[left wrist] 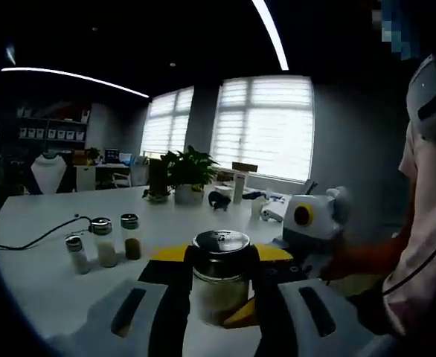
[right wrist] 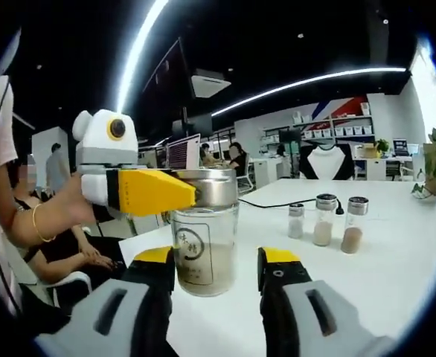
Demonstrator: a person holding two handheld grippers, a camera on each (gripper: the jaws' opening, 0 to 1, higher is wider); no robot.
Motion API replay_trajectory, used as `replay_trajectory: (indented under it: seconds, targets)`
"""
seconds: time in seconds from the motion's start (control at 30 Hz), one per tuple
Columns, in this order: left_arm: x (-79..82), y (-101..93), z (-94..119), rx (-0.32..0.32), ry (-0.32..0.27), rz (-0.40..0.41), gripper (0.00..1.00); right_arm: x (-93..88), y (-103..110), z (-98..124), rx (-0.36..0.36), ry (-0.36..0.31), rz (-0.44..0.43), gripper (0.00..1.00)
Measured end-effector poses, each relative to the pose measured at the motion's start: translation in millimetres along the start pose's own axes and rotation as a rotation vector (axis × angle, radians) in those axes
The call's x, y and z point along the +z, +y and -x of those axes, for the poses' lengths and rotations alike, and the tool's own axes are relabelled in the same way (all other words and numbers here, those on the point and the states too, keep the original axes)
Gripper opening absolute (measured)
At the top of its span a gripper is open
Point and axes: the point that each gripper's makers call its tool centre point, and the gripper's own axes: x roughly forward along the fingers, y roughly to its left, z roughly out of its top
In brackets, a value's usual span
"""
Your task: Rotate the seasoning bottle until the label or dispensing opening points toward the visible target arrow and the bottle remains upright within the marked orientation range
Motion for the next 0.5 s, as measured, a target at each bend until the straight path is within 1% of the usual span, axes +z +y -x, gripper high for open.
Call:
replay_trajectory:
  seconds: [0.07,0.13,0.17,0.2,0.23,0.27,0.3,0.33,0.37,0.43,0.47,0.5]
  targets:
    - [1.0,-4.0,1.0,-0.020,0.003,-0.014,0.32,2.0,6.4,1.0,0.026,0.015,0.011,0.36]
    - [3.8,-7.4,1.7,-0.037,0.001,-0.045,0.32,3.5,12.6,1.0,0.051,0.012,0.024,0.31]
    - [4.8,-10.4,1.8,-0.056,-0.001,-0.065,0.32,4.3,11.9,1.1,0.043,0.008,0.024,0.31]
    - [6.6,-14.0,2.0,-0.078,-0.006,-0.107,0.32,5.9,13.5,1.1,0.047,0.002,0.034,0.31]
    - [6.6,-15.2,2.7,-0.082,0.000,-0.119,0.32,6.1,13.8,1.1,0.047,0.002,0.039,0.30]
    - [6.9,-15.7,2.7,-0.079,0.003,-0.116,0.32,6.9,14.4,1.3,0.043,-0.001,0.052,0.30]
    - [7.5,-16.0,2.8,-0.079,0.006,-0.125,0.33,7.9,11.9,1.6,0.023,-0.007,0.092,0.30]
    - [7.9,-15.8,2.7,-0.080,0.004,-0.125,0.33,8.9,11.2,2.2,0.014,-0.012,0.109,0.30]
    - [10.2,-14.5,2.2,-0.072,-0.010,-0.118,0.33,11.9,9.3,3.0,-0.014,-0.030,0.120,0.30]
    - [13.5,-13.9,1.8,-0.064,-0.031,-0.099,0.33,14.1,9.5,3.8,-0.032,-0.038,0.118,0.30]
    - [14.3,-12.3,1.7,-0.048,-0.034,-0.077,0.33,15.2,8.9,4.1,-0.046,-0.038,0.115,0.30]
    - [15.0,-12.9,1.4,-0.040,-0.029,-0.090,0.33,15.7,7.4,4.1,-0.059,-0.038,0.119,0.30]
